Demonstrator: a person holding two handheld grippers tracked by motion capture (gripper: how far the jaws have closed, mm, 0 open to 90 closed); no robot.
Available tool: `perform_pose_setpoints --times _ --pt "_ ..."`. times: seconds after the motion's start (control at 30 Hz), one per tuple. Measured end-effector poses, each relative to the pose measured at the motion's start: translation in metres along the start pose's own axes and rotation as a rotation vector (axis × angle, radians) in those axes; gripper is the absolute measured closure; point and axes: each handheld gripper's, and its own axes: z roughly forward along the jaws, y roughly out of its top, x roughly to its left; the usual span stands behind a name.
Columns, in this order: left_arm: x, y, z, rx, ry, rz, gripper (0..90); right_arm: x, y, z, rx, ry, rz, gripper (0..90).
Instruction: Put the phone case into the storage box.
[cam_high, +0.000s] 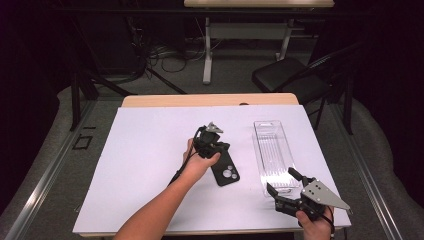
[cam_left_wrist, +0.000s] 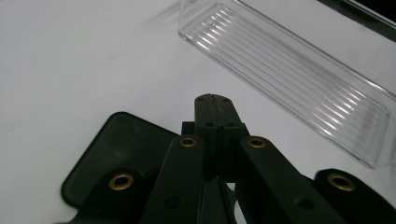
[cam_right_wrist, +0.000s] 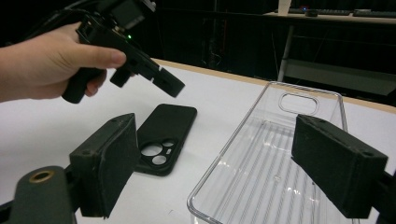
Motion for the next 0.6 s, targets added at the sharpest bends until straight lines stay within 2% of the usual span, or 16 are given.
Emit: perform_pose_setpoints --times 0.3,0.6 --pt "-0.011 -0.004 0.034 0.066 -0.031 0.009 90.0 -0.001 0.000 0.000 -0.001 -0.001 0.002 14.0" --pt "-0.019 -0.011 0.046 0.095 -0.043 0.006 90.0 -0.002 0.000 -0.001 -0.005 -0.004 0.000 14.0"
